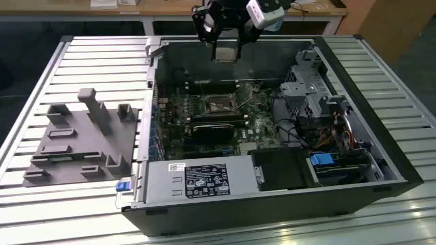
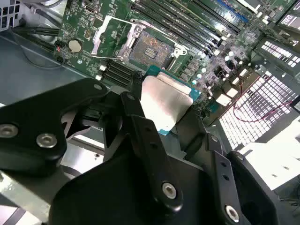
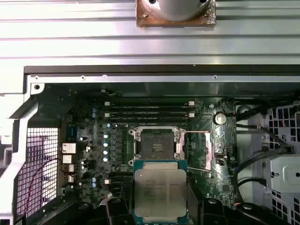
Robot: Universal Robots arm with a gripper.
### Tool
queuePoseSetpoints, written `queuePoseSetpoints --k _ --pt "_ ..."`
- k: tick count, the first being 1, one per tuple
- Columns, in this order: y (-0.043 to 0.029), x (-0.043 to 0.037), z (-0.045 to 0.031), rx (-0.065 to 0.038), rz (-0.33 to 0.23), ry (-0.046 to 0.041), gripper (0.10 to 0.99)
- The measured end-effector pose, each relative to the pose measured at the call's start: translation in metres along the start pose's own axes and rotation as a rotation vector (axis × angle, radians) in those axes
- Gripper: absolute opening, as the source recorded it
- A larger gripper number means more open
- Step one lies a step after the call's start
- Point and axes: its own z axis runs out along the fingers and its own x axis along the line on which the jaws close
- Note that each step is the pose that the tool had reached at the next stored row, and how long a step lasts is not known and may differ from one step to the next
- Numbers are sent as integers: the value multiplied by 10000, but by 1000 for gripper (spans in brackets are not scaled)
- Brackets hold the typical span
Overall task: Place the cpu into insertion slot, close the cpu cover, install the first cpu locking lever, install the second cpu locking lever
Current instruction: 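Place the cpu into insertion slot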
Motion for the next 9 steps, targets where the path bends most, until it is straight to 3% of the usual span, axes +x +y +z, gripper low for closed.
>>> queuePoseSetpoints --k 9 --pt "0 0 0 0 0 0 537"
